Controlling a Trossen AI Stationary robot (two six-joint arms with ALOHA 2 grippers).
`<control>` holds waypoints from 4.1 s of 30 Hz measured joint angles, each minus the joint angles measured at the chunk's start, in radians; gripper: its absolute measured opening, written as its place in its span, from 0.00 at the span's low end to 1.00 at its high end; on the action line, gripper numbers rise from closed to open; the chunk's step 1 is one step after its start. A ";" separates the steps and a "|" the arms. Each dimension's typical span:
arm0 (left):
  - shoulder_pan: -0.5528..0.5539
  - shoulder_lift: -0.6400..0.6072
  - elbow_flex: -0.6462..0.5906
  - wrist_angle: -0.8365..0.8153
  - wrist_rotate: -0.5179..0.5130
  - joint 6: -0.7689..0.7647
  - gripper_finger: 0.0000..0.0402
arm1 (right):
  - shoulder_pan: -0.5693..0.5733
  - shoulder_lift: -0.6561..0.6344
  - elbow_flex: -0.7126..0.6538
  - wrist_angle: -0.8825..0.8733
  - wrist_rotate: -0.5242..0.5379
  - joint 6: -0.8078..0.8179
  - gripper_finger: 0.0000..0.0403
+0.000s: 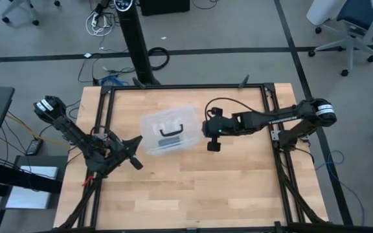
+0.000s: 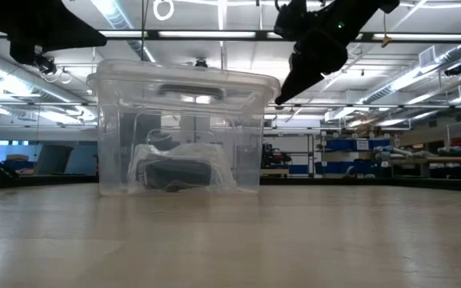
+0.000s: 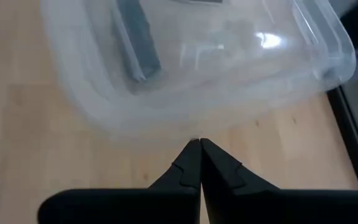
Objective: Roll bandage
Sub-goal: Close the transparent bin, then return to home position
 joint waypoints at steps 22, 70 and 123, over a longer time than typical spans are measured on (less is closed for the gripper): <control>0.199 0.000 0.006 -0.063 0.197 -0.037 0.00 | -0.021 -0.046 0.001 0.258 -0.039 -0.110 0.00; 0.583 -0.003 0.023 -0.392 0.796 -0.442 0.00 | -0.059 -0.206 -0.146 0.087 -0.062 0.064 0.00; 0.847 -0.733 -0.275 -0.645 1.519 -0.054 0.00 | -0.313 -1.373 -0.929 0.365 -0.474 -0.046 0.00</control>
